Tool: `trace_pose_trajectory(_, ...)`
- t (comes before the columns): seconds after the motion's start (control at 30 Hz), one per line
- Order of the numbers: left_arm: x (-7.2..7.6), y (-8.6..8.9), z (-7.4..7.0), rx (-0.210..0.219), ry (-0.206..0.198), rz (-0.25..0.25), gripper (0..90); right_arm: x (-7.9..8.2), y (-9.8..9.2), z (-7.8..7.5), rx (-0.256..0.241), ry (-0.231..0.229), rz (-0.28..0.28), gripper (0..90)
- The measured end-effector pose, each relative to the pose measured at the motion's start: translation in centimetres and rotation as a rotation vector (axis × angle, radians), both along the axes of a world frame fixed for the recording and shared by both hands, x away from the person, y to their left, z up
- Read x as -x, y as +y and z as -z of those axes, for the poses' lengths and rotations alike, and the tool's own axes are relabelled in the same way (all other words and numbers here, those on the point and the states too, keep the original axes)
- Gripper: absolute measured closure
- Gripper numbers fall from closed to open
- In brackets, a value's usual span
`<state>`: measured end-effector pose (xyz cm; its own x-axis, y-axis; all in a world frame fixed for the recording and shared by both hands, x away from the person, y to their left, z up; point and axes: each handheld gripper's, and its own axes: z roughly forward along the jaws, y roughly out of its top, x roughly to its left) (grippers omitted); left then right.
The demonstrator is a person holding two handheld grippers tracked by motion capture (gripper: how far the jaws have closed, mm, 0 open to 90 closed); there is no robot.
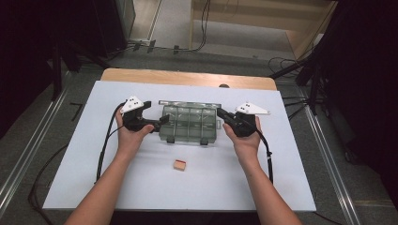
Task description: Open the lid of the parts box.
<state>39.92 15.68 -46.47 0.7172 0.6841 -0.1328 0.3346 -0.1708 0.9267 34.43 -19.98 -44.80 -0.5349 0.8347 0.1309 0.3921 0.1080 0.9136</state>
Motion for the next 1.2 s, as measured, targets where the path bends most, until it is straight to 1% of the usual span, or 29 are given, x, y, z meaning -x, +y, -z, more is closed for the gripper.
trace_pose_trajectory(0.03,-0.2,0.0,0.0,-0.003,-0.009,-0.006,11.0,-0.1,0.0,0.0,0.001,0.000,0.003,87.8)
trace_pose_trajectory(0.07,-0.5,0.0,0.0,-0.010,-0.009,-0.013,16.2,-0.2,0.0,-0.1,0.002,0.000,0.003,87.8)
trace_pose_trajectory(0.1,-0.7,-0.1,0.0,-0.012,-0.006,-0.012,18.0,-0.3,0.0,-0.1,-0.001,-0.003,0.007,87.8)
trace_pose_trajectory(0.13,-0.8,-0.2,0.0,-0.014,-0.015,-0.036,22.2,-0.3,0.0,-0.2,-0.005,-0.001,0.011,87.8)
trace_pose_trajectory(0.17,-0.8,-0.2,-0.1,-0.013,-0.018,-0.048,29.6,-0.4,0.1,-0.2,0.000,-0.003,0.013,87.8)
trace_pose_trajectory(0.2,-0.9,-0.2,-0.1,-0.010,-0.024,-0.057,32.8,-0.4,0.1,-0.2,0.001,-0.005,0.014,87.8)
trace_pose_trajectory(0.27,-1.0,-0.2,-0.1,-0.002,-0.020,-0.078,41.1,-0.6,0.1,-0.3,0.004,-0.012,0.017,87.8)
trace_pose_trajectory(0.3,-1.0,-0.2,-0.1,0.001,-0.021,-0.081,45.0,-0.6,0.1,-0.3,0.005,-0.012,0.018,87.8)
trace_pose_trajectory(0.37,-1.1,-0.3,0.0,-0.001,-0.027,-0.098,50.1,-0.7,0.0,-0.3,0.007,-0.012,0.023,87.8)
trace_pose_trajectory(0.5,-1.0,-0.4,-0.2,0.005,-0.045,-0.110,59.3,-0.9,-0.1,-0.5,0.006,-0.014,0.032,87.8)
trace_pose_trajectory(0.63,-1.0,-0.4,-0.4,0.004,-0.056,-0.116,64.9,-1.0,-0.2,-0.6,0.012,-0.017,0.033,87.8)
trace_pose_trajectory(0.77,-1.0,-0.4,-0.5,0.024,-0.066,-0.114,68.2,-1.0,-0.4,-0.6,0.003,-0.018,0.033,87.8)
trace_pose_trajectory(0.83,-1.0,-0.5,-0.5,0.030,-0.065,-0.110,71.3,-1.0,-0.5,-0.6,0.005,-0.020,0.028,87.8)
trace_pose_trajectory(0.93,-1.0,-0.7,-0.5,0.034,-0.061,-0.121,76.0,-0.9,-0.5,-0.7,0.015,-0.026,0.021,87.7)
trace_pose_trajectory(1.0,-1.0,-0.7,-0.5,0.048,-0.046,-0.127,76.1,-0.7,-0.7,-0.8,0.022,-0.036,0.011,87.6)
trace_pose_trajectory(1.03,-1.1,-0.7,-0.5,0.056,-0.043,-0.129,76.7,-0.6,-1.0,-0.9,0.013,-0.046,0.008,87.1)
trace_pose_trajectory(1.07,-1.0,-0.8,-0.5,0.055,-0.040,-0.134,76.8,-0.5,-1.3,-0.8,0.010,-0.050,0.007,83.0)
trace_pose_trajectory(1.13,-1.0,-0.8,-0.5,0.058,-0.040,-0.139,76.9,-0.5,-1.9,-0.6,-0.009,-0.045,0.024,78.6)
trace_pose_trajectory(1.2,-1.0,-0.8,-0.5,0.060,-0.039,-0.140,77.2,-0.7,-2.7,-0.3,-0.031,-0.036,0.038,68.0)
